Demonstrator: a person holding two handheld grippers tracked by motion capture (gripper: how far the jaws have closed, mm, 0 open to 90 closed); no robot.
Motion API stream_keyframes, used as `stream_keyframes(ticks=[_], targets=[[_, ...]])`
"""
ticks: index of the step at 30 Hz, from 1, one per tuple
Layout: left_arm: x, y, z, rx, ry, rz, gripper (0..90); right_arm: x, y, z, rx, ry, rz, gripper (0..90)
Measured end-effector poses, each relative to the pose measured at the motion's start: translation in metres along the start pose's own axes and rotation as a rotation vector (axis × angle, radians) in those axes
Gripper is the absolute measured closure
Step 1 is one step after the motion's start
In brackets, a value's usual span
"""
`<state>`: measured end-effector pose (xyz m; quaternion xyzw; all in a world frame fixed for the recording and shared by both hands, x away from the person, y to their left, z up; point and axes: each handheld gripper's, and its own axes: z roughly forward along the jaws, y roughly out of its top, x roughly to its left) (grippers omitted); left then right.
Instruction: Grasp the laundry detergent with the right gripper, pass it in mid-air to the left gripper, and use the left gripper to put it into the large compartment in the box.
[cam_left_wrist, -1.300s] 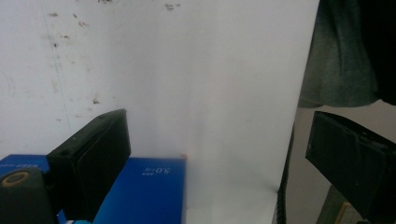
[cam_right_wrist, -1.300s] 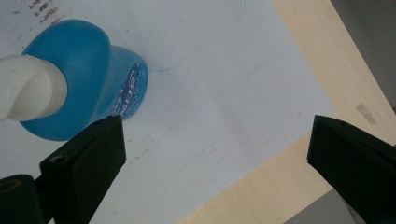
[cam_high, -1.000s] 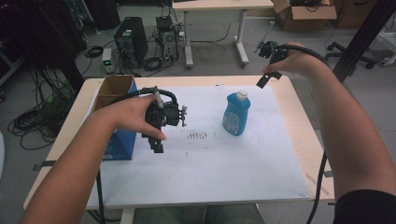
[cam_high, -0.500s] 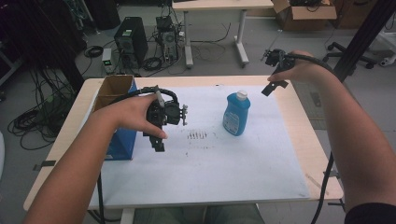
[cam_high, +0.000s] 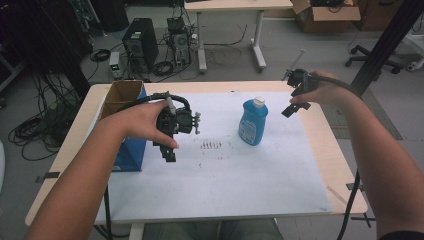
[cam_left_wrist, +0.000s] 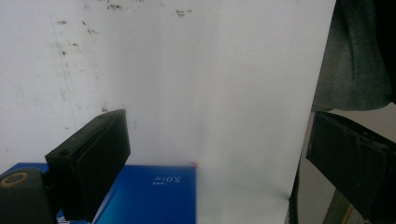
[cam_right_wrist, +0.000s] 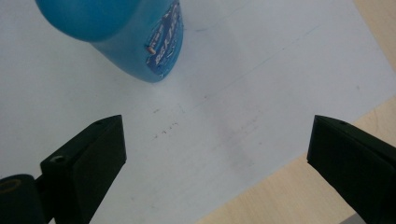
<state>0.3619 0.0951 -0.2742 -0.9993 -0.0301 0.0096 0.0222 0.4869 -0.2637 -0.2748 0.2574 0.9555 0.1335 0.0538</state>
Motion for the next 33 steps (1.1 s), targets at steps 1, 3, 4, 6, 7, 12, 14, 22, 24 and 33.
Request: stream_keyframes(ticks=[1, 3, 4, 6, 7, 12, 14, 22, 24, 33], targets=[[0.0, 0.0, 0.0, -0.001, 0.001, -0.001, 6.6, 0.002, -0.001, 0.001, -0.003, 0.002, -0.002, 4.6], [0.0, -0.001, 0.0, 0.0, 0.001, -0.002, 6.6, 0.005, -0.003, 0.005, -0.01, 0.007, -0.009, 4.6], [0.0, -0.001, 0.0, 0.001, 0.001, -0.003, 6.6, 0.007, -0.004, 0.006, -0.012, 0.007, -0.012, 4.6], [0.0, -0.002, 0.0, -0.002, 0.002, -0.001, 6.6, 0.011, -0.005, 0.01, -0.019, 0.008, -0.022, 4.6], [-0.001, -0.002, 0.0, 0.0, 0.002, 0.0, 6.6, 0.013, -0.005, 0.011, -0.021, 0.012, -0.024, 4.6], [-0.001, -0.002, 0.001, 0.004, -0.002, -0.004, 6.6, 0.021, -0.008, 0.021, -0.042, 0.033, -0.031, 4.7], [-0.001, -0.003, 0.002, 0.001, -0.002, -0.005, 6.6, 0.022, -0.01, 0.024, -0.047, 0.039, -0.026, 4.9], [-0.001, -0.005, 0.002, 0.0, -0.003, -0.01, 6.6, 0.025, -0.016, 0.031, -0.064, 0.046, -0.015, 4.8], [-0.002, -0.005, 0.002, -0.001, -0.003, -0.012, 6.6, 0.027, -0.018, 0.034, -0.068, 0.051, -0.016, 4.8], [-0.003, -0.004, 0.003, 0.004, -0.004, -0.004, 6.7, 0.035, -0.022, 0.043, -0.111, 0.069, -0.025, 4.5]])
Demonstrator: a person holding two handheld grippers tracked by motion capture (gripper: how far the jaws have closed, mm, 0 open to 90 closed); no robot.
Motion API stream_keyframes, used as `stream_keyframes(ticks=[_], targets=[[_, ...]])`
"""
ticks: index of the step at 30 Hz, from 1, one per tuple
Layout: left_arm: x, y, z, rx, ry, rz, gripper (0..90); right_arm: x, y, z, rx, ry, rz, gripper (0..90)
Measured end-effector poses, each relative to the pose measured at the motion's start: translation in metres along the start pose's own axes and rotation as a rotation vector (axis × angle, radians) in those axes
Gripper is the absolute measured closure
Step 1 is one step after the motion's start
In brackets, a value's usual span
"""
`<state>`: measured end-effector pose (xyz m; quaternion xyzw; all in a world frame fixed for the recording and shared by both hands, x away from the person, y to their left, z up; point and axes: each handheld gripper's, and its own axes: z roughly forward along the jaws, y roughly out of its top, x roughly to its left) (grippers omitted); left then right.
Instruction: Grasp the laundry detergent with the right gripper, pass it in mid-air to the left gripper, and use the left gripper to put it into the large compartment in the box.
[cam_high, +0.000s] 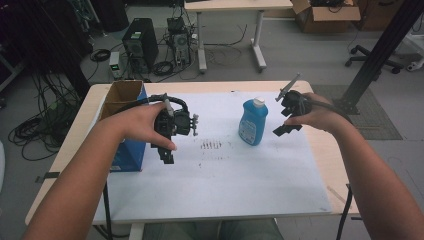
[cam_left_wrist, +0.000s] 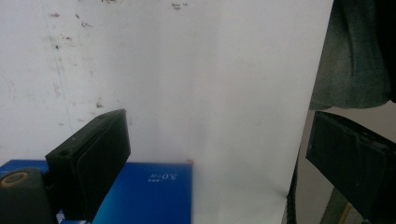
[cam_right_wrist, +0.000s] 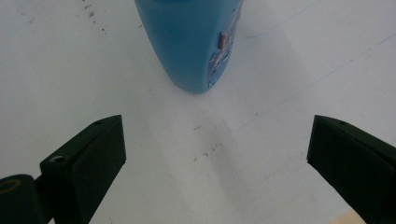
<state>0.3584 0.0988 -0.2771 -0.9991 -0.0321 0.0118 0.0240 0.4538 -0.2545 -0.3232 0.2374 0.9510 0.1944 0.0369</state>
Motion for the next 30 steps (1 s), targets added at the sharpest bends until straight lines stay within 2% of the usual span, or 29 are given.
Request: stream_keyframes(ticks=[1, 3, 10, 19, 30], targets=[[-0.001, 0.0, -0.001, 0.0, 0.0, 0.001, 6.7, 0.002, -0.001, 0.002, -0.026, 0.003, 0.002, 4.5], [-0.001, 0.0, -0.002, -0.003, 0.0, 0.001, 6.7, 0.003, -0.003, 0.005, -0.038, 0.007, 0.007, 4.5], [-0.002, 0.0, -0.002, -0.001, 0.002, 0.002, 6.7, 0.007, -0.005, 0.014, -0.056, 0.012, 0.009, 4.5], [-0.004, 0.0, -0.001, 0.0, 0.003, 0.001, 6.7, 0.012, -0.015, 0.031, -0.11, 0.019, 0.032, 4.5], [-0.005, 0.001, -0.002, 0.006, 0.001, 0.002, 6.7, 0.013, -0.019, 0.039, -0.157, 0.014, 0.056, 4.3]])
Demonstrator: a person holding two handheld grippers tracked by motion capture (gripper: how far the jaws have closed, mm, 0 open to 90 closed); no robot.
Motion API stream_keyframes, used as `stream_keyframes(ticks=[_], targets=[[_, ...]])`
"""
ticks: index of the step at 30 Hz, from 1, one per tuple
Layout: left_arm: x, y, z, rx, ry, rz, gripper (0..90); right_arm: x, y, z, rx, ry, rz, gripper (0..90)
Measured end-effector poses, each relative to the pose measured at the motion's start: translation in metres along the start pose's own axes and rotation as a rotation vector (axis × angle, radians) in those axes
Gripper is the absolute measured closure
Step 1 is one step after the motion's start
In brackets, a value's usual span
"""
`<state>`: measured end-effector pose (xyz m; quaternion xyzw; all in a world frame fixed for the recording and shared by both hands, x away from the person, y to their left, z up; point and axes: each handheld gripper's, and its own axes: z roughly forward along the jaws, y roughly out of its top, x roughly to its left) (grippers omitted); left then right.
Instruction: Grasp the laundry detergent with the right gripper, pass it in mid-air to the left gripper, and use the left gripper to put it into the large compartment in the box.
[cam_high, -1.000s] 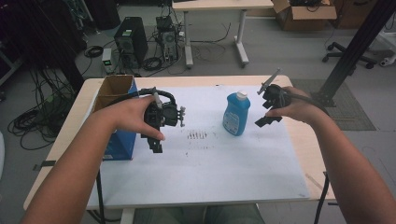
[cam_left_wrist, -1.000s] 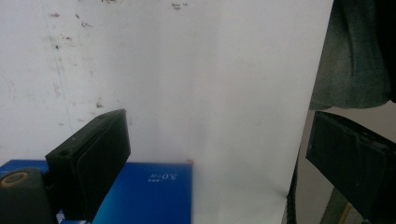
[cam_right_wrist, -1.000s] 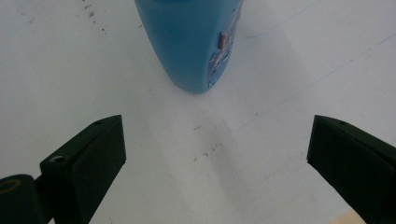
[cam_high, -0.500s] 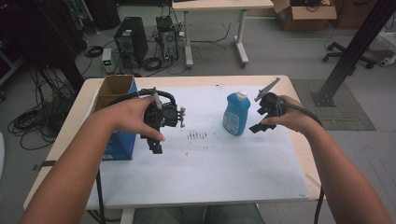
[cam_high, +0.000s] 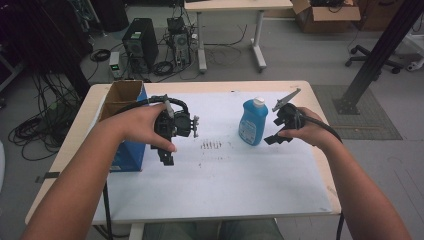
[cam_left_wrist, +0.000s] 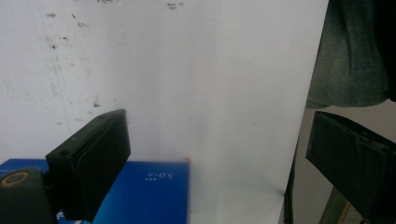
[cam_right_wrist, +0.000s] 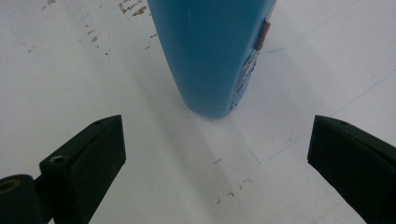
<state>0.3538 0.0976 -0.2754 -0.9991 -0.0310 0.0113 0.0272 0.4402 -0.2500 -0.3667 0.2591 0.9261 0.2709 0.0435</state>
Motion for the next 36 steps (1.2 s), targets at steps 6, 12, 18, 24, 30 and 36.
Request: stream_keyframes(ticks=[6, 12, 18, 24, 30, 36], targets=[[0.0, 0.001, 0.001, -0.002, 0.001, -0.001, 6.7, 0.0, 0.0, 0.004, -0.012, -0.004, 0.007, 4.3], [0.0, 0.002, 0.003, 0.002, 0.001, 0.002, 6.7, 0.001, 0.001, 0.009, -0.046, -0.003, 0.02, 4.3], [0.0, 0.0, 0.004, 0.002, -0.002, -0.003, 6.7, 0.0, -0.001, 0.014, -0.063, -0.014, 0.044, 4.2], [0.0, -0.001, 0.005, 0.0, -0.003, -0.003, 6.7, 0.002, -0.001, 0.016, -0.083, -0.011, 0.049, 4.1], [-0.001, -0.001, 0.006, 0.001, -0.005, -0.003, 6.7, 0.003, -0.001, 0.02, -0.083, -0.007, 0.049, 4.2], [-0.001, -0.001, 0.006, 0.002, 0.0, -0.004, 6.7, 0.004, 0.001, 0.022, -0.103, -0.001, 0.055, 4.1]])
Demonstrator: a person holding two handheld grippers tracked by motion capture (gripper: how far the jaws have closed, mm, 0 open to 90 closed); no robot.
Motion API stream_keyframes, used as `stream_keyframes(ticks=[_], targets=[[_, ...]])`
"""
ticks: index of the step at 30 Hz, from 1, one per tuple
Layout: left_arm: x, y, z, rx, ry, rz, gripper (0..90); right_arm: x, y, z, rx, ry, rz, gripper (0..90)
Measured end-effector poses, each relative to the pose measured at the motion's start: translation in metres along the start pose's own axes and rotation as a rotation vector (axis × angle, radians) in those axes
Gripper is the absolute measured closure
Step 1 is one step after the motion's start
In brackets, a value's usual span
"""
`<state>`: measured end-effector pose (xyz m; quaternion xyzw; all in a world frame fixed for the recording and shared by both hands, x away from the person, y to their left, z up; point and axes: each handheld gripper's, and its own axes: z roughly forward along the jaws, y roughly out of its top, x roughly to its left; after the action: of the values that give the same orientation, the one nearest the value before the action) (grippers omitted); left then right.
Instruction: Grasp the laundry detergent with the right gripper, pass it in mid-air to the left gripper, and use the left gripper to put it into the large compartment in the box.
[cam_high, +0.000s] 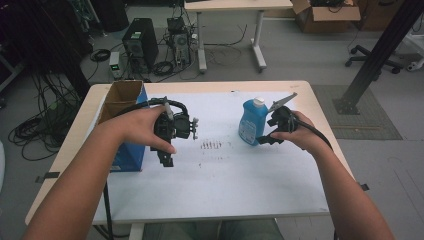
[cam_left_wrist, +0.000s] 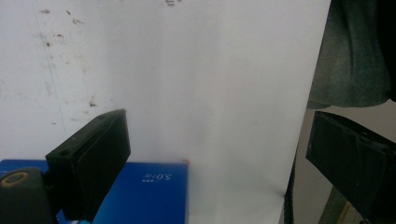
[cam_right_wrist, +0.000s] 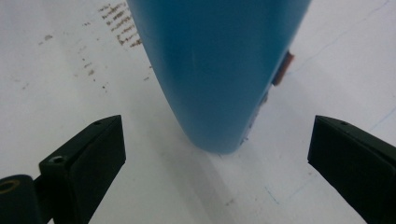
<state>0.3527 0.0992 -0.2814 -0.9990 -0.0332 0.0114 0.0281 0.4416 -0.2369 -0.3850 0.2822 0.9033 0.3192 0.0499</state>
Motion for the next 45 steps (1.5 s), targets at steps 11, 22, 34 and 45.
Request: stream_keyframes(ticks=[11, 22, 34, 45], targets=[[-0.002, -0.004, 0.001, -0.002, -0.002, -0.002, 6.7, 0.002, 0.002, 0.008, -0.026, -0.028, 0.013, 4.4], [-0.002, -0.005, 0.003, -0.005, -0.008, -0.001, 6.7, 0.007, 0.001, 0.012, -0.101, -0.046, 0.032, 4.0], [-0.003, -0.005, 0.005, -0.012, -0.019, 0.002, 6.7, 0.013, -0.002, 0.021, -0.145, -0.079, 0.043, 3.9], [-0.005, -0.002, 0.006, -0.018, -0.023, 0.003, 6.7, 0.017, -0.004, 0.025, -0.239, -0.107, 0.052, 2.0]])
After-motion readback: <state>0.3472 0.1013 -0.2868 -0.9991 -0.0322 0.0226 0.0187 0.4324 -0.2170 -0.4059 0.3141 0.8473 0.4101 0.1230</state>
